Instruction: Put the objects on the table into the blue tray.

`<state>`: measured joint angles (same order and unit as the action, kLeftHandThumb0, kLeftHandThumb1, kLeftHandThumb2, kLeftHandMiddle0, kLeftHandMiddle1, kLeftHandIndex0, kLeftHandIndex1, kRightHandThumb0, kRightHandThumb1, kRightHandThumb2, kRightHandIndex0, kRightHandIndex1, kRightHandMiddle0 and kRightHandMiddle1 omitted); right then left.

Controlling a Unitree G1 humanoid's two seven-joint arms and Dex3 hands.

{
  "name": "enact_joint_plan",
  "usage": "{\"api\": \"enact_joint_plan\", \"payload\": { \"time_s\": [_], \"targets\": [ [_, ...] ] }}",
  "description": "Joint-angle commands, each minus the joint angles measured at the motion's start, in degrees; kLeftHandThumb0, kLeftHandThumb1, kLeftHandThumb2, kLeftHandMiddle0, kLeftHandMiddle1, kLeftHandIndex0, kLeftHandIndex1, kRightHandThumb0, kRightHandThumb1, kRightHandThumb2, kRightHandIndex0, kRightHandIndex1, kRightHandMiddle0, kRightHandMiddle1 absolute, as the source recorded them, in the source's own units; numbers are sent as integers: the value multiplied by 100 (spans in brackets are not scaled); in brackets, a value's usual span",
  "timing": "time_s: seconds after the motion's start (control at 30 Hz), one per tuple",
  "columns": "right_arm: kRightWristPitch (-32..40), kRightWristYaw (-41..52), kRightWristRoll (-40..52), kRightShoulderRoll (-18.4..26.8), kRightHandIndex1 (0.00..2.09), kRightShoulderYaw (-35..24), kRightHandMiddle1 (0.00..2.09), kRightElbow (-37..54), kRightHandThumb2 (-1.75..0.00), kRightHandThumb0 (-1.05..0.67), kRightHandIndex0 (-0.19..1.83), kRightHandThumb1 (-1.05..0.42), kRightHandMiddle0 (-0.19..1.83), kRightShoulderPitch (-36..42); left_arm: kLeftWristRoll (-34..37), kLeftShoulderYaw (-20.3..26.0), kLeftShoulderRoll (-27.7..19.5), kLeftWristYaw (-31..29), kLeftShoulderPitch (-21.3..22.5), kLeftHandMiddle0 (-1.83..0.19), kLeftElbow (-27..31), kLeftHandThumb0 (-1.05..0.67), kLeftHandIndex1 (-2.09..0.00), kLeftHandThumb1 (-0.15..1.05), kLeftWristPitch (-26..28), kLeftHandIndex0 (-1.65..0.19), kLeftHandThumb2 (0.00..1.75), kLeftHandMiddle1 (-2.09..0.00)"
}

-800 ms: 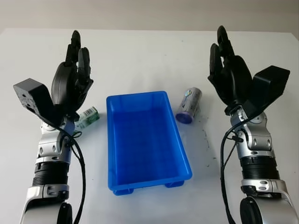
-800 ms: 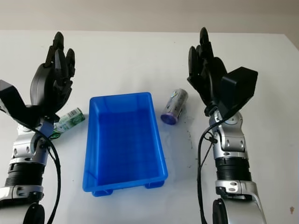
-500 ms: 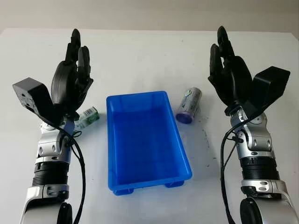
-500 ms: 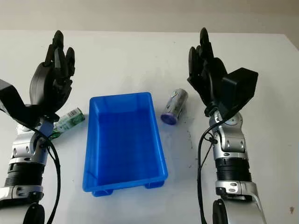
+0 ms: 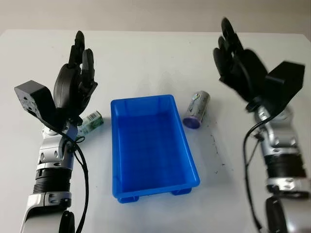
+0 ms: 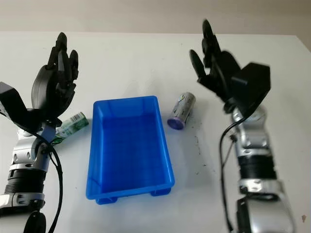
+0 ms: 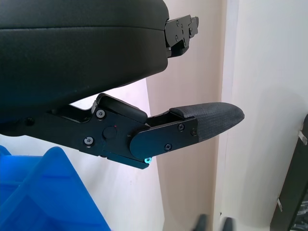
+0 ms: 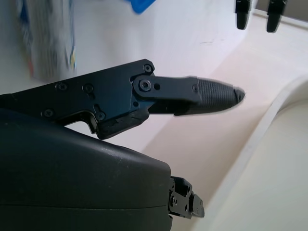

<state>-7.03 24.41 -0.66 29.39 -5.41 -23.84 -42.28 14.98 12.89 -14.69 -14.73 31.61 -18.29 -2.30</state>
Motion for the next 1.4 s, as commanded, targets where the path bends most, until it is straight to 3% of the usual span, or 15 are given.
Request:
{"api": "enact_joint_plan", "payload": {
  "time_s": [0.0,0.13,0.43,0.67,0.97,1.37],
  "targets": [
    [-16,74,-155,220,0,105,0,-110,-17,-87,-19,-102,-19,-204,-48,2,-86,-7,140,19,14,-80,0,105,-7,19,67,-1],
    [-180,345,-940,897,2,517,2,-209,-6,-87,-16,-94,-16,-687,-55,0,-87,-54,205,19,-108,-81,0,105,-115,19,65,0],
    [-1590,715,-2036,1563,3,1324,4,-786,-4,-89,-17,-86,-15,-1128,-78,-13,-130,-85,198,19,-82,-79,0,105,-62,19,67,0],
    [-2900,61,-3394,2043,5,1962,5,-1274,-5,-85,-15,-85,-14,-1511,-65,-12,-172,-76,206,19,-59,-79,0,105,27,19,67,0],
    [-3550,-305,-4078,2208,7,2335,7,-1463,-4,-68,-11,-77,-7,-1630,-82,-41,-136,-98,229,19,-135,-77,0,105,-22,19,68,0],
    [-3651,-346,-4242,2029,5,2629,5,-1603,-6,-53,-11,-78,-7,-1527,-72,-34,-139,-82,208,19,-107,-76,0,105,26,19,69,0]
  ]
}}
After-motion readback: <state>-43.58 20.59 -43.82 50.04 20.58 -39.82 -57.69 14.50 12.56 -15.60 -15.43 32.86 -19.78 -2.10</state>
